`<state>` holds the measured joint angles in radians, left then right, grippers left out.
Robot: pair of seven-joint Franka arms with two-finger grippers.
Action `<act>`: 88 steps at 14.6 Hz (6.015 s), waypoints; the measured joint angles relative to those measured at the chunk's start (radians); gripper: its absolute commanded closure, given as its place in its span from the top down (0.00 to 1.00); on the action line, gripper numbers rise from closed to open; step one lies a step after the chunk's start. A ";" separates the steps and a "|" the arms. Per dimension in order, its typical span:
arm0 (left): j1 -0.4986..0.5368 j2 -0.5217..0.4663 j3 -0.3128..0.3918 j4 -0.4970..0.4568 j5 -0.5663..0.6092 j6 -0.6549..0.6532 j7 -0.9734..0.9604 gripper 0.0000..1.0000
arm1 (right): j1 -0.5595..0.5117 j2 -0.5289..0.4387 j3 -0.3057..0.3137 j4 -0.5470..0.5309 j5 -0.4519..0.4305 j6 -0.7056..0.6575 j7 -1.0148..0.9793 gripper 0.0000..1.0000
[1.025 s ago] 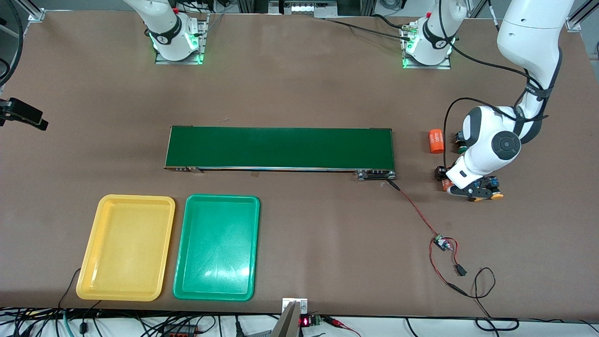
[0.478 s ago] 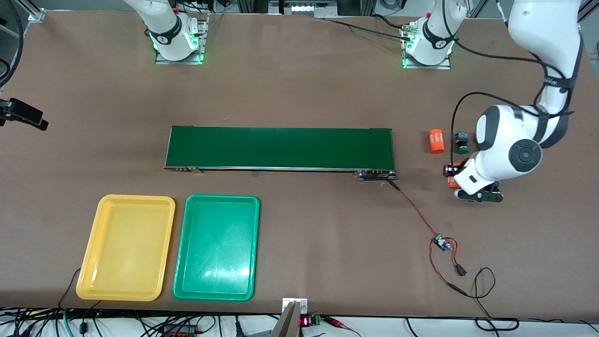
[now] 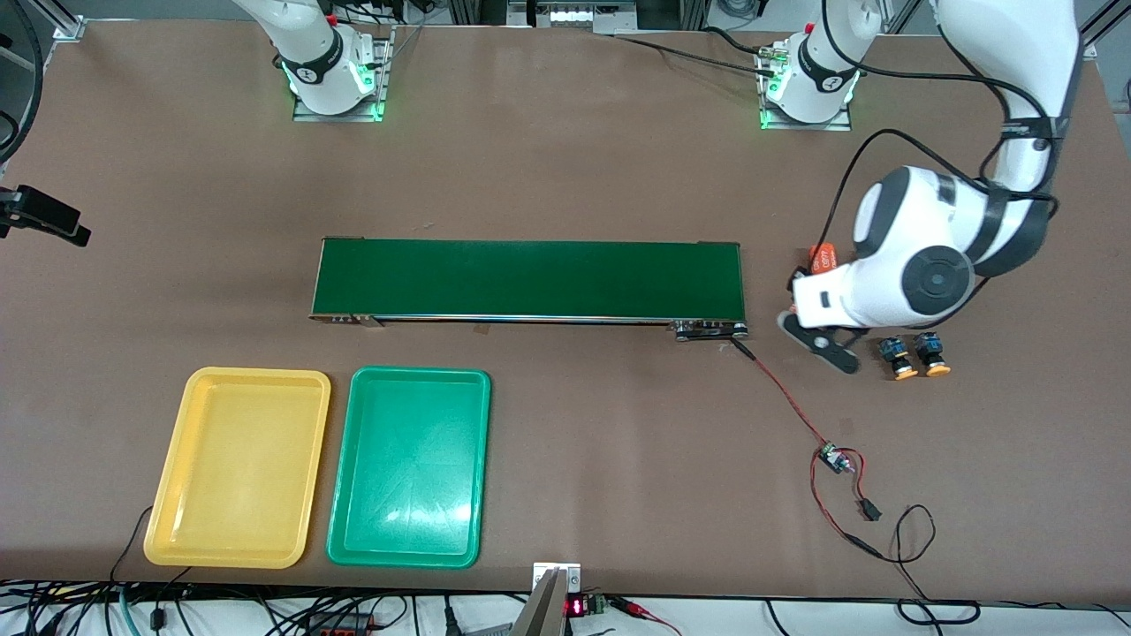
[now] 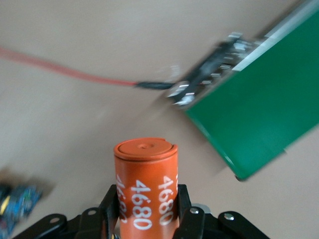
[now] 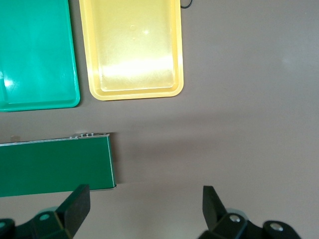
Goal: Sort buttons by color to trays
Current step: 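Carry the orange cylinder with the left gripper onto the conveyor belt, then grasp a yellow-capped button with the left gripper, then place the yellow button on the conveyor belt with the left gripper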
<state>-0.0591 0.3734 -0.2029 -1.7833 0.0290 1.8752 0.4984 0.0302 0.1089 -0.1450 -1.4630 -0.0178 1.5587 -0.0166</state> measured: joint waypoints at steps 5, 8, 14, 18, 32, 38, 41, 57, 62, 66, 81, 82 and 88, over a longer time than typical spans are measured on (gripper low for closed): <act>-0.008 0.018 -0.131 -0.007 0.000 0.029 0.247 0.15 | 0.000 0.000 0.000 0.000 0.000 0.002 0.000 1.00; -0.012 0.031 -0.181 -0.062 0.000 0.148 0.392 0.15 | 0.000 0.000 0.000 -0.001 0.000 0.003 0.000 1.00; -0.013 0.064 -0.214 -0.134 0.000 0.262 0.611 0.37 | -0.002 0.000 0.000 -0.002 0.000 0.003 0.000 1.00; -0.021 0.064 -0.223 -0.151 0.002 0.269 0.628 1.00 | -0.006 0.000 -0.001 -0.003 0.000 0.003 0.000 1.00; 0.330 0.021 -0.190 0.019 0.003 0.147 0.228 1.00 | -0.017 0.000 -0.002 -0.006 0.000 0.001 0.000 1.00; 0.335 0.048 -0.122 0.027 0.003 0.134 -0.222 1.00 | -0.017 0.000 -0.002 -0.006 0.000 0.002 0.000 1.00; 0.334 0.089 -0.109 0.028 0.065 0.129 -0.463 1.00 | -0.017 0.000 -0.002 -0.006 0.000 0.003 0.000 1.00; 0.420 0.271 -0.062 -0.011 0.205 0.351 -0.713 0.89 | -0.018 0.000 -0.002 -0.006 0.000 0.006 0.000 1.00; 0.436 0.280 -0.064 -0.052 0.205 0.393 -0.725 0.15 | -0.018 0.000 -0.002 -0.006 0.000 0.006 0.000 1.00; 0.437 0.261 -0.081 -0.040 0.205 0.332 -0.732 0.11 | -0.019 0.001 -0.002 -0.007 0.000 0.006 0.000 1.00; 0.366 0.144 -0.682 -0.096 0.205 0.075 -1.152 0.15 | -0.032 0.001 -0.003 -0.008 0.000 0.010 0.000 1.00; 0.333 0.148 -0.686 -0.108 0.205 0.098 -1.196 0.16 | -0.032 0.001 -0.003 -0.008 0.000 0.010 0.000 1.00; 0.279 0.208 -0.669 -0.169 0.224 0.274 -1.266 0.20 | -0.034 0.003 -0.003 -0.009 0.000 0.012 0.000 1.00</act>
<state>0.2201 0.5810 -0.8720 -1.9526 0.2525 2.1494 -0.7680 -0.0042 0.1122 -0.1477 -1.4724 -0.0179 1.5705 -0.0162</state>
